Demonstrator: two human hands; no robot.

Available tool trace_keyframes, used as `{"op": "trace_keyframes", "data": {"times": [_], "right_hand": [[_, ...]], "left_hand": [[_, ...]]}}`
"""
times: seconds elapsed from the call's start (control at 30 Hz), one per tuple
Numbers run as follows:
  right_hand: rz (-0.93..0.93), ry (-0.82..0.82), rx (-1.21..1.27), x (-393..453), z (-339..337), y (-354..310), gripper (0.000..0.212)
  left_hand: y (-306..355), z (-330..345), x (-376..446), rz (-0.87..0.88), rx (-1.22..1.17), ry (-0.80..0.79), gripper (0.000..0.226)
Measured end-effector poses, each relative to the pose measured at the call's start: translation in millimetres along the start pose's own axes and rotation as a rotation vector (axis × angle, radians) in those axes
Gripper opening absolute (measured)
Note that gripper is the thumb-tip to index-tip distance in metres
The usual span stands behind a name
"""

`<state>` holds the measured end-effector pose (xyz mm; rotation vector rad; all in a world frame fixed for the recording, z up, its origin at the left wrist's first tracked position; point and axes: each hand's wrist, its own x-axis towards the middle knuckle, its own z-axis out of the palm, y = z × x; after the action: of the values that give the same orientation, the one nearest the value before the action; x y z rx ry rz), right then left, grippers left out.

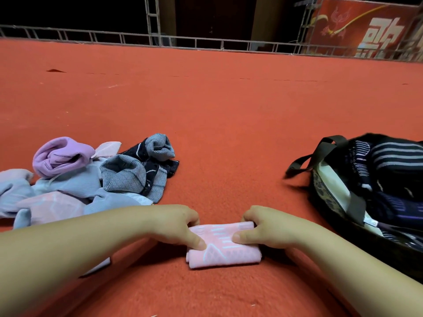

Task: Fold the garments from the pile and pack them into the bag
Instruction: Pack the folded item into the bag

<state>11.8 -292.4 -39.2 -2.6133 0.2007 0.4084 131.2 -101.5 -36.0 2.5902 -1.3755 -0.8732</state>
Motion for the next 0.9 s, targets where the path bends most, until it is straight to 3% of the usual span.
{"op": "trace_keyframes", "data": {"times": [0.1,0.27,0.4,0.47,0.6,0.7,0.9], "right_hand": [[-0.053,0.034,0.111,-10.6,1.4,4.7,0.025],[-0.041,0.208,0.718,-28.3,14.5,15.7,0.028],[-0.008,0.442,1.027,-48.3,8.5,23.0,0.029],[0.018,0.625,0.975,-59.9,-3.0,26.3,0.041],[0.012,0.973,0.764,-106.4,-31.0,37.8,0.043],[-0.03,1.089,0.764,-134.4,-46.5,53.4,0.04],[0.075,1.228,0.597,-179.4,-69.3,98.6,0.037]], "left_hand": [[-0.2,5.5,-6.1,0.031,-0.116,0.075,0.027],[8.1,16.7,-3.1,0.083,-0.947,0.22,0.031],[42.6,12.3,2.9,0.145,-1.124,0.357,0.02],[58.0,7.2,6.0,0.178,-1.112,0.438,0.018],[107.4,-1.0,11.8,0.242,-1.103,0.471,0.016],[144.7,-6.0,19.4,0.294,-1.094,0.476,0.019],[214.9,-13.0,40.4,0.368,-1.133,0.488,0.024]]}}
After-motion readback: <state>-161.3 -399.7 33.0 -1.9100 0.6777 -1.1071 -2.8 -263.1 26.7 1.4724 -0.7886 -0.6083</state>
